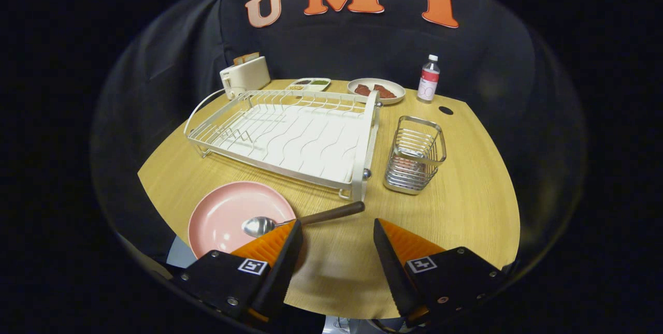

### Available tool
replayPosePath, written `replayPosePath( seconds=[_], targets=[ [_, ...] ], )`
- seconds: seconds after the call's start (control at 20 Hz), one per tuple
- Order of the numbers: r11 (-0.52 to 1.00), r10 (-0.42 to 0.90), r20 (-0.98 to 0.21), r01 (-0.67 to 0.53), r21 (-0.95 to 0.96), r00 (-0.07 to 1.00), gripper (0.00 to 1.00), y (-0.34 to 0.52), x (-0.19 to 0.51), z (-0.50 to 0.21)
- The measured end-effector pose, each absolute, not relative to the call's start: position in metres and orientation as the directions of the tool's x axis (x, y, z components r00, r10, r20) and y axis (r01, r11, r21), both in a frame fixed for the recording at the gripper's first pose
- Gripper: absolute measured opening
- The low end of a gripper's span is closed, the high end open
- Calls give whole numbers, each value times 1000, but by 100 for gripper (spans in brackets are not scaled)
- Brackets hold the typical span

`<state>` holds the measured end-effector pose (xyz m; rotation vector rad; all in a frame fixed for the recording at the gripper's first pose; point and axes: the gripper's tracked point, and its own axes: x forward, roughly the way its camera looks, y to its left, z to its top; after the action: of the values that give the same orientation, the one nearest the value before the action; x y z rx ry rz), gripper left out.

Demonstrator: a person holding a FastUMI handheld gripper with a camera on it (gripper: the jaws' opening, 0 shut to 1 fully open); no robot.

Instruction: Take the plate from the dish rack, then take the spoon from the basket and place it into the plate.

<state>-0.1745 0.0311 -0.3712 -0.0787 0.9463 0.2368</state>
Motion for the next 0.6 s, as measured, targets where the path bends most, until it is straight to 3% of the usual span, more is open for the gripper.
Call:
replayPosePath(
  seconds=[0.6],
  targets=[
    [978,185,-556,-207,23,811,95,40,-92,-219]
  ],
)
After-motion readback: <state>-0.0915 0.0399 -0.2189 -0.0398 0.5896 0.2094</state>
